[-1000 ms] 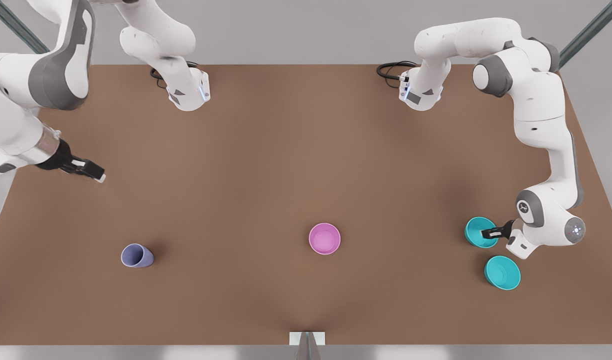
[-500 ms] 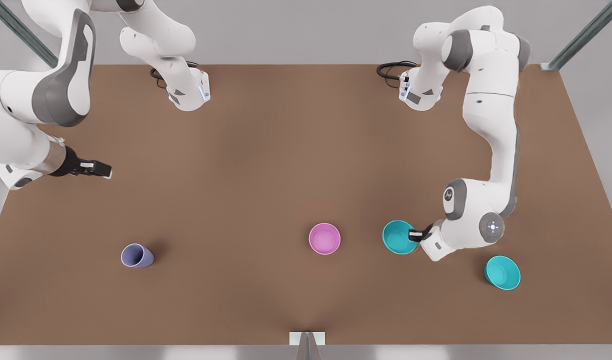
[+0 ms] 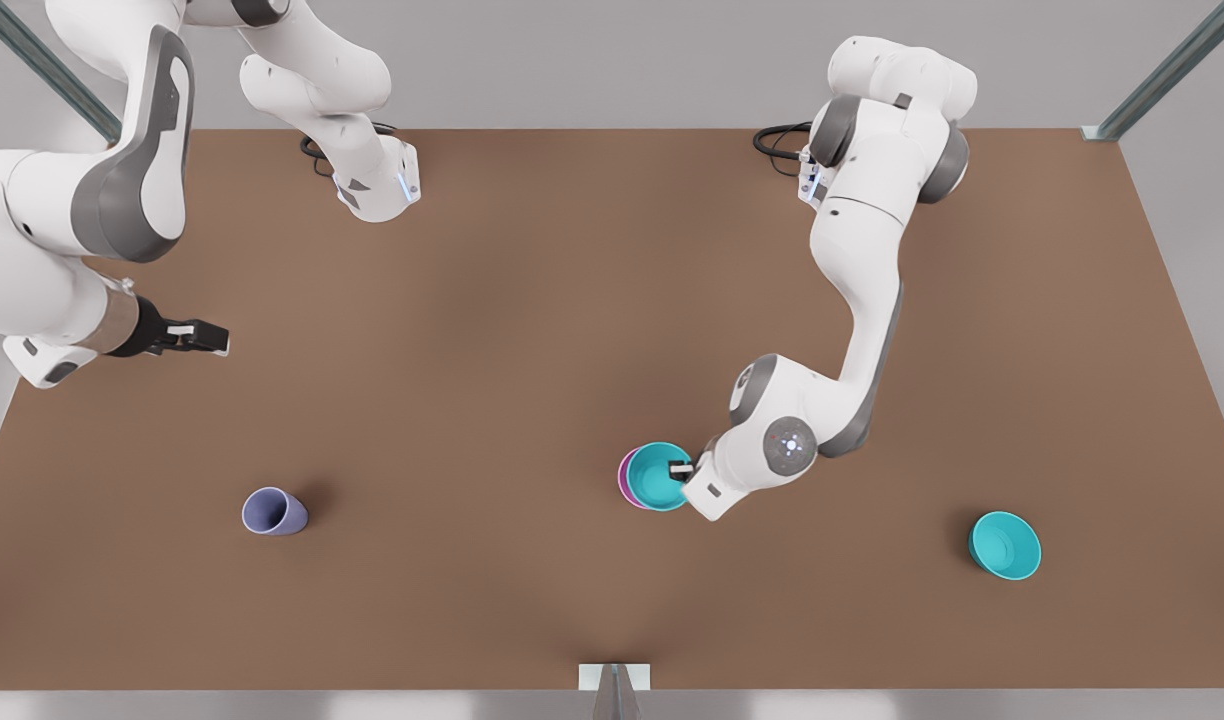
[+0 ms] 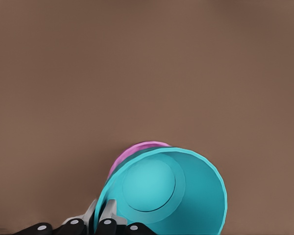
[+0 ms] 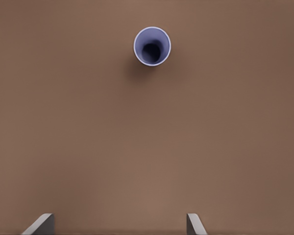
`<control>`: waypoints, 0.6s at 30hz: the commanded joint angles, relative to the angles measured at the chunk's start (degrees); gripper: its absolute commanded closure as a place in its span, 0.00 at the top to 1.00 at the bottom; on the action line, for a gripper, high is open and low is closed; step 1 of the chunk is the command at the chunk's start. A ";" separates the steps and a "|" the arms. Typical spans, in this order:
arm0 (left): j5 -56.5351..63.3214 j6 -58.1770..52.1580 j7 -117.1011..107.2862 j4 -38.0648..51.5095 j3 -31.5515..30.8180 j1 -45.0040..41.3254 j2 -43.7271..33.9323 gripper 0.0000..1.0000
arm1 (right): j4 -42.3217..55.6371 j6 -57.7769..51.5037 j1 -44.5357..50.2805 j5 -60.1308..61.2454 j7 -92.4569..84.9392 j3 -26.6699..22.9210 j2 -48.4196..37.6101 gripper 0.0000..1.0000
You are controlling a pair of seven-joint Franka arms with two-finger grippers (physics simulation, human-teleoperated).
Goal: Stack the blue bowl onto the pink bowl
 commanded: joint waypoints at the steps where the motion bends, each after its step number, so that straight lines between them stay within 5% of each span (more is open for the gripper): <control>1: -0.35 -2.74 -21.62 -0.14 -0.10 -0.09 -0.06 0.21 | 0.03 -0.07 -0.02 0.03 -3.52 0.04 0.06 1.00; 18: -0.35 -1.87 -21.71 0.21 -1.41 -0.09 2.14 0.21 | 0.11 -0.07 0.07 0.03 -3.52 0.21 0.68 1.00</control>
